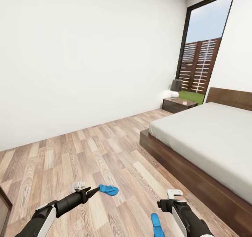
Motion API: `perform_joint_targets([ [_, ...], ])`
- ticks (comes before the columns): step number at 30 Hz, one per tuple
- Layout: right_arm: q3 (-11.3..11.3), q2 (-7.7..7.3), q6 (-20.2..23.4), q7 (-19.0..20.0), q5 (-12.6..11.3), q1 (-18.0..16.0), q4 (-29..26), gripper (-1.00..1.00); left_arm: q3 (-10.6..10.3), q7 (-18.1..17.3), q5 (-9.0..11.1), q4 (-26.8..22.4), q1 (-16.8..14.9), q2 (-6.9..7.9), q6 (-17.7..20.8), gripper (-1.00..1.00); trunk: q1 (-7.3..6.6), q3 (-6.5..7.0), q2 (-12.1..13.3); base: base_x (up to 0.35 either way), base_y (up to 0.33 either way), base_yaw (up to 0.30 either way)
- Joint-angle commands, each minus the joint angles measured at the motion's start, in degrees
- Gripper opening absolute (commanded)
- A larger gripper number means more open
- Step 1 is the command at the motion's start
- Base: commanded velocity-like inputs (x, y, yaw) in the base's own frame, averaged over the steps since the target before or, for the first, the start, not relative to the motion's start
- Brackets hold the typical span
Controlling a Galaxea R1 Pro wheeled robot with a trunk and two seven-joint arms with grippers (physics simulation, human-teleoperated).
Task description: In the bedroom, move the book from the bed onto either nightstand, and place the two sandals side by side next to the bed.
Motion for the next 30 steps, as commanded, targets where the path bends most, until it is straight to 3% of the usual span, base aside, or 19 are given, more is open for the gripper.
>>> perform_joint_targets([
  [1, -0.1, 0.03, 0.3, -0.1, 0.0, 0.0, -0.1, 1.00, 0.0, -0.1, 0.4, 0.0, 0.0, 0.01, 0.6, 1.00, 0.22, -0.24, -0.4, 0.000, 0.000, 0.000],
  [30, -0.1, 0.03, 0.3, -0.1, 0.0, 0.0, -0.1, 1.00, 0.0, -0.1, 0.4, 0.0, 0.0, 0.00, 0.6, 1.00, 6.59, -5.45, -12.1, 0.000, 0.000, 0.000],
])
